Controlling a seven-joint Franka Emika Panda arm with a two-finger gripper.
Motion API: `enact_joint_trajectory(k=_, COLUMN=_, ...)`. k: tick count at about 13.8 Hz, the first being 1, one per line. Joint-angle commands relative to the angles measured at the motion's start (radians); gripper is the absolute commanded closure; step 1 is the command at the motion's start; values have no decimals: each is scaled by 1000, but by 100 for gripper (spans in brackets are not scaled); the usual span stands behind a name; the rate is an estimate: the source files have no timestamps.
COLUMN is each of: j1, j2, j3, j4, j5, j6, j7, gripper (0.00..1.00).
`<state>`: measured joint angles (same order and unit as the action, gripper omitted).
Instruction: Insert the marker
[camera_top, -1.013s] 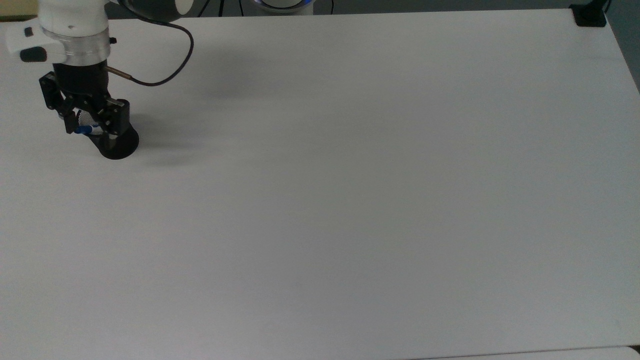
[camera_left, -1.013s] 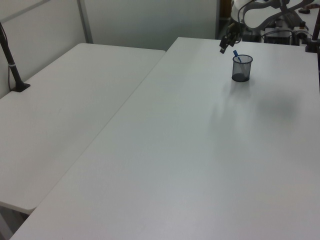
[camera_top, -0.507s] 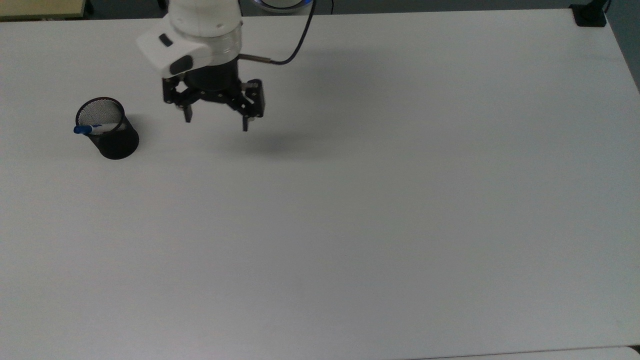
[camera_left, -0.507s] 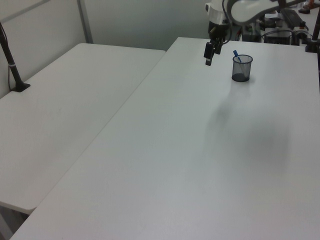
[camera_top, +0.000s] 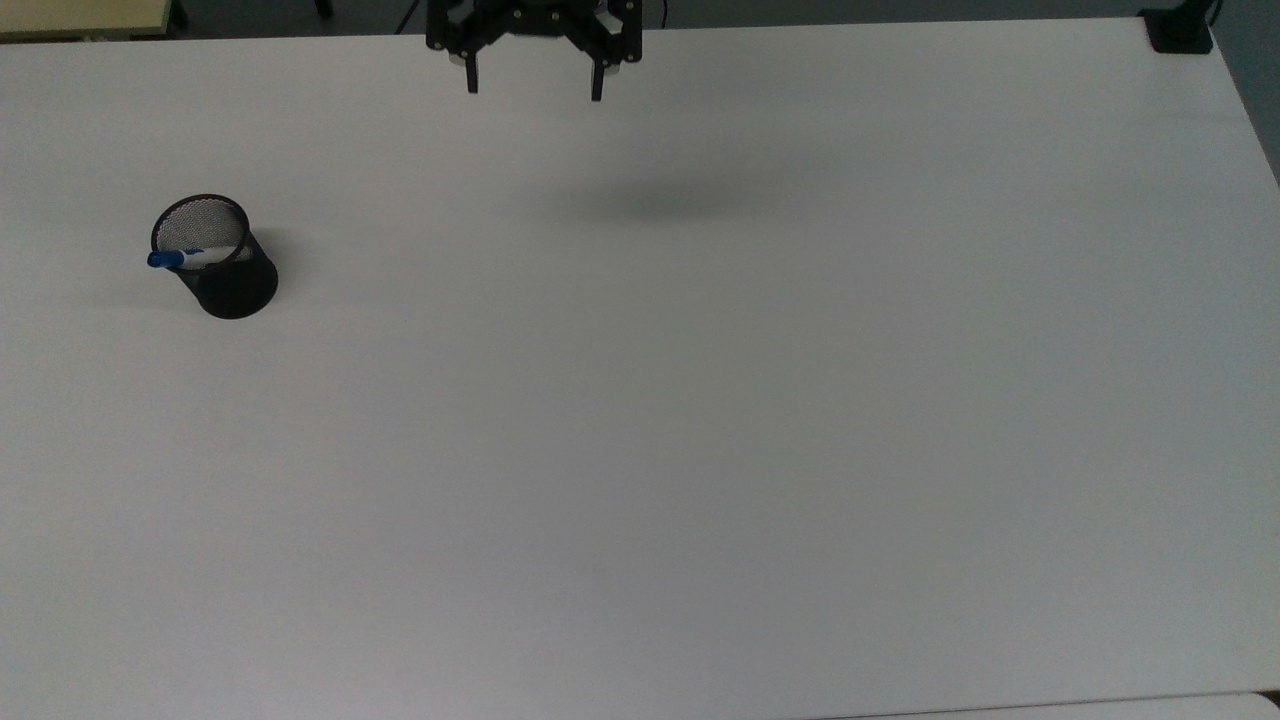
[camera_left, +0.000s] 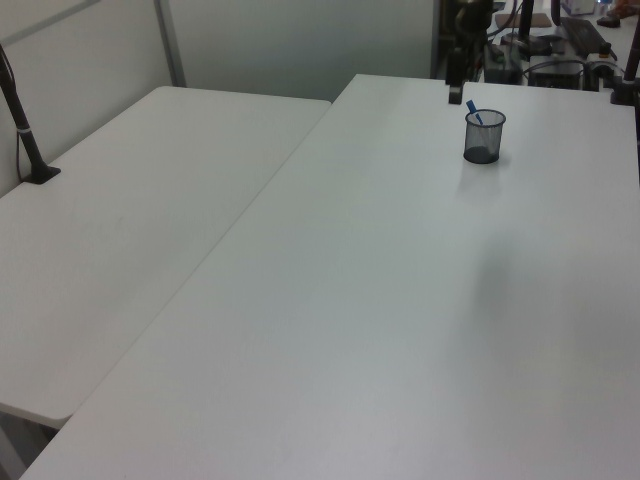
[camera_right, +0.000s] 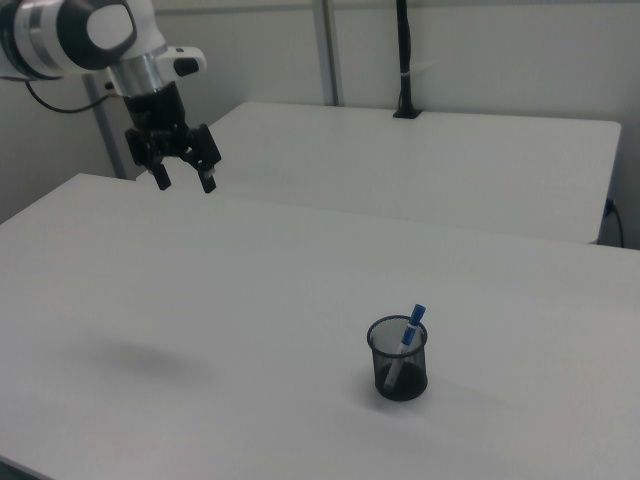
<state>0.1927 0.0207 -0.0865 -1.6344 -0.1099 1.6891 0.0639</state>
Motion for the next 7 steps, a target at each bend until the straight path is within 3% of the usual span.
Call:
enact_joint_trajectory(k=1, j1=-1, j2=-28, j3=-27, j4=-22, j5=67, j6=-38, j7=-16, gripper=0)
enact_joint_trajectory(k=7, j1=-10, j2=-25, j3=-29, j4=-18, j5=67, j6=-58, j7=-16, gripper=0)
